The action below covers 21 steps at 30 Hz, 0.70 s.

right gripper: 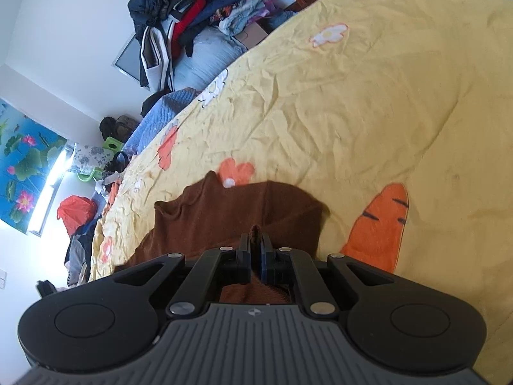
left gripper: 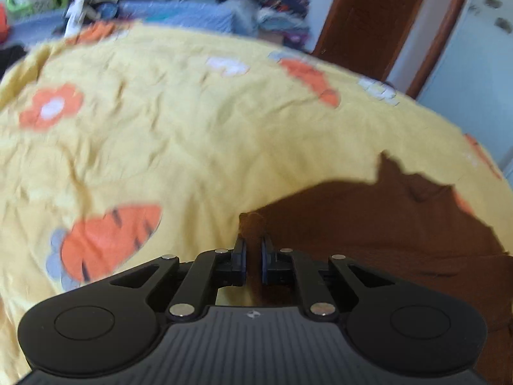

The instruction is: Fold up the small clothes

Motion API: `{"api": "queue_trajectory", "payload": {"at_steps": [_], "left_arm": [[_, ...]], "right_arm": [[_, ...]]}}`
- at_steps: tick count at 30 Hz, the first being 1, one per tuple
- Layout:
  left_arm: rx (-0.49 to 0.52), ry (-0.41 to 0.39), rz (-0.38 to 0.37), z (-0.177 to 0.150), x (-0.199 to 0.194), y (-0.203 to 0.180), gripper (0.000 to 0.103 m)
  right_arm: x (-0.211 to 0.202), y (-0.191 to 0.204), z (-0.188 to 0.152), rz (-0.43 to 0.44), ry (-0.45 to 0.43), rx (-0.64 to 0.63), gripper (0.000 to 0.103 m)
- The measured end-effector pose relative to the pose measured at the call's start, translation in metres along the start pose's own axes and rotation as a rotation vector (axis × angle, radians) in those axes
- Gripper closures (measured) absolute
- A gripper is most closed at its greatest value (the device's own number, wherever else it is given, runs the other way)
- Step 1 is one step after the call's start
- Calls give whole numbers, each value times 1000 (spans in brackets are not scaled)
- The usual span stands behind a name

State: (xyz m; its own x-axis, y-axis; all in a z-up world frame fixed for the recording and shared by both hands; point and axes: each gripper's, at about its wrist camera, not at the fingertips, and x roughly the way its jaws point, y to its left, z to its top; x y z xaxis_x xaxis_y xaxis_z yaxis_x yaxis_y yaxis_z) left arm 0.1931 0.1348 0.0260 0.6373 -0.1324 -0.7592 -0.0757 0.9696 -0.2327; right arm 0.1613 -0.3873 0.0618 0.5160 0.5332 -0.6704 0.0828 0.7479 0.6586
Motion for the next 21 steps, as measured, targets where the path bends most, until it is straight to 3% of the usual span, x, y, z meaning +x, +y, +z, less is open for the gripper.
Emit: {"api": "queue_trajectory", "payload": {"at_steps": [1, 2, 4, 5, 7, 9, 14, 15, 16, 17, 18, 19, 21], "left_arm": [[-19, -13, -21, -3, -3, 3, 94], [-48, -12, -46, -6, -6, 6, 94], [-145, 20, -119, -13, -11, 17, 83], [-205, 30, -166, -17, -14, 23, 77], [-300, 44, -295, -27, -19, 32, 26], [-314, 74, -362, -36, -24, 30, 11], [-176, 111, -337, -57, -44, 13, 13], [-141, 109, -307, -60, -48, 10, 31], [-105, 116, -270, -61, -50, 7, 72], [-78, 137, -240, -63, -48, 6, 87], [-71, 141, -229, -64, -48, 8, 90], [-66, 137, -226, -64, -49, 9, 92], [-35, 126, -186, -65, -52, 8, 92]], "right_arm": [[1, -2, -1, -3, 0, 10, 84], [1, -3, -1, -10, -2, 16, 73], [1, -6, -2, -6, -9, 16, 62], [0, -7, -3, -6, -9, 15, 62], [0, -10, -2, -12, -8, 20, 60], [-1, -15, -3, -17, -13, 29, 58], [3, -21, -8, -34, 0, 30, 57], [4, -22, -9, -35, 5, 27, 57], [6, -22, -10, -39, 13, 21, 57], [8, -21, -12, -47, 19, 10, 60], [11, -20, -13, -57, 29, -1, 68], [13, -20, -14, -63, 40, -12, 89], [15, -16, -15, -84, 48, -40, 91]]}}
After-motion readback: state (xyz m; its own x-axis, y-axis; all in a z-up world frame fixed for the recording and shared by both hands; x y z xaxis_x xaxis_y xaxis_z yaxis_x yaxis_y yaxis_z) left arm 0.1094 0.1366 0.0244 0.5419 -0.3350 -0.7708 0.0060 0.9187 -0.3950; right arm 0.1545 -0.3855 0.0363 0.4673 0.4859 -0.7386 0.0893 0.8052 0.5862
